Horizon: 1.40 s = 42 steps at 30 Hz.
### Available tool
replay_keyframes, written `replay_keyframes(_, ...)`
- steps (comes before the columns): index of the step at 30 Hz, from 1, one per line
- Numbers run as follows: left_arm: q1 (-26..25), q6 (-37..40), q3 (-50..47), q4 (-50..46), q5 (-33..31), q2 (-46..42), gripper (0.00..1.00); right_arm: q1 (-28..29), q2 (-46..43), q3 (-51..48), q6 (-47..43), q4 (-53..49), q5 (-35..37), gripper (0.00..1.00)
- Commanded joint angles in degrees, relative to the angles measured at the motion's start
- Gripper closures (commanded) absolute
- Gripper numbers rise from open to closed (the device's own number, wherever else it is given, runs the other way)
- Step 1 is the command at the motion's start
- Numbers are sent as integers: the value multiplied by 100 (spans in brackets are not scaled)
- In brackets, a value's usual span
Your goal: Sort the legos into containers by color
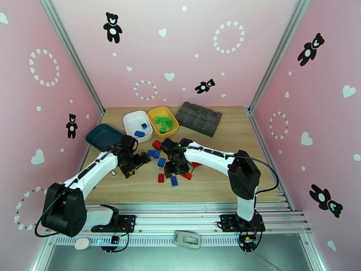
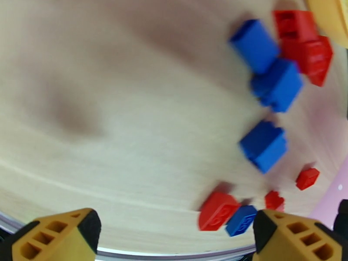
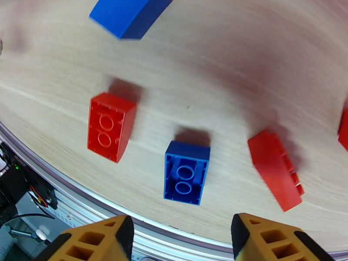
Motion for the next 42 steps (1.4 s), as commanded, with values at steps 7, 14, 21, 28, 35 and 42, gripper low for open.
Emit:
replay_keyframes(7,-29,-235,-419,127,-16,-196,3,243,313,-138,232,-38,-30,43)
replay_keyframes(14,-29,-252,-558,171,28,-269,4,274,424,-349,408,137,-99,44)
replay_keyframes(21,-29,-228,-600,153,47,-331,4,281,619,-419,448,274,-183,47)
replay_keyframes(28,-29,-248,-615,113,44,-447,5,277,759,-347,465,240,-74,49)
replay_keyframes(35,-36,-299,-591,84,41,-519,5,271,849,-276,431,139,57,56)
replay_keyframes(42,-28,-324,-493,121,143,-466,5,224,777,-243,370,104,106,69)
